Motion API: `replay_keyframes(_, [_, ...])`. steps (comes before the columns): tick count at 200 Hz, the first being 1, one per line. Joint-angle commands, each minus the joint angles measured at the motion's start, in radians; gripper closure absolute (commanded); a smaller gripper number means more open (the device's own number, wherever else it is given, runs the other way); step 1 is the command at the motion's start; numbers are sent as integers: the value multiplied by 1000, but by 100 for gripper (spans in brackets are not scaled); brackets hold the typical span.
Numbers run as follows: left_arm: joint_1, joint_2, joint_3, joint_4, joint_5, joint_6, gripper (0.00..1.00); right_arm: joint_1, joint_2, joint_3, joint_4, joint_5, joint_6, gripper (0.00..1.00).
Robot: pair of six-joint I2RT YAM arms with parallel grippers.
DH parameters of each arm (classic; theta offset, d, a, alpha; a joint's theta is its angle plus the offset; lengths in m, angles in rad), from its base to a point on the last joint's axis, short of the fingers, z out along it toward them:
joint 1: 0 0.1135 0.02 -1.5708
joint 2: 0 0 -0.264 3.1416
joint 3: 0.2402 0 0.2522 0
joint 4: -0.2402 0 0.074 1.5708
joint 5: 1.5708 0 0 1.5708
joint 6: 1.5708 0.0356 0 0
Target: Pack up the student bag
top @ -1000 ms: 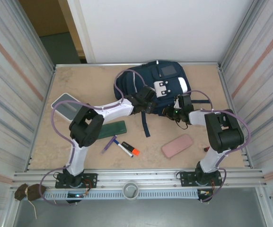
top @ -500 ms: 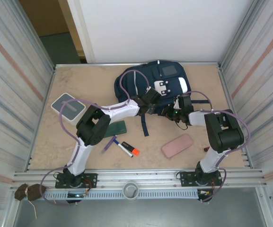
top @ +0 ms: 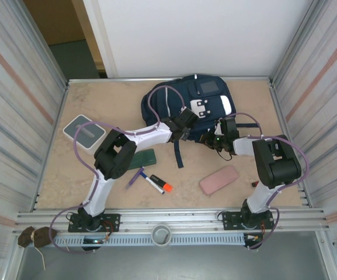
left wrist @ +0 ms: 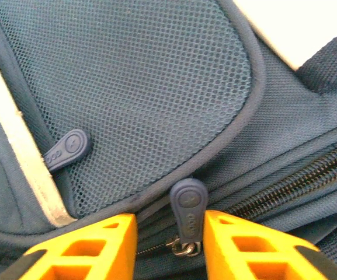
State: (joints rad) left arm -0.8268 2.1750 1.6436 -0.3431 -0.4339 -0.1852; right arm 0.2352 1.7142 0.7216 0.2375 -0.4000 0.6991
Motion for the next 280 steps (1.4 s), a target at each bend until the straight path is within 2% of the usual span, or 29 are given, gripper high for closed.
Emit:
replay_keyframes(1, [0,-1,0,14,29,14,70,-8,1,-17,-61,-8,-12,90])
replay_keyframes(46, [-5,24,36,-6,35,39,73,-10,3,-14,-63,-12,-13,90])
replay_keyframes(84, [-5,67,85,-20,44,53,67,-10,4,-16,-65,-14,-14,90])
replay_keyframes(117, [-2,98,126,-31,39,67,68,-10,2,-15,-72,-13,-17,90])
replay_keyframes(161, [3,107,171,-29,41,129,79,-16,0,-16,-88,-10,-28,91])
replay_keyframes(197, [5,41,121,25,63,158,93,-25,-1,-20,-95,-11,-33,91])
replay_keyframes(224, [11,-8,75,61,81,165,100,-32,-6,-22,-99,-12,-36,91])
replay_keyframes(280, [39,-96,-32,137,201,143,100,-49,-20,-24,-107,-11,-39,92])
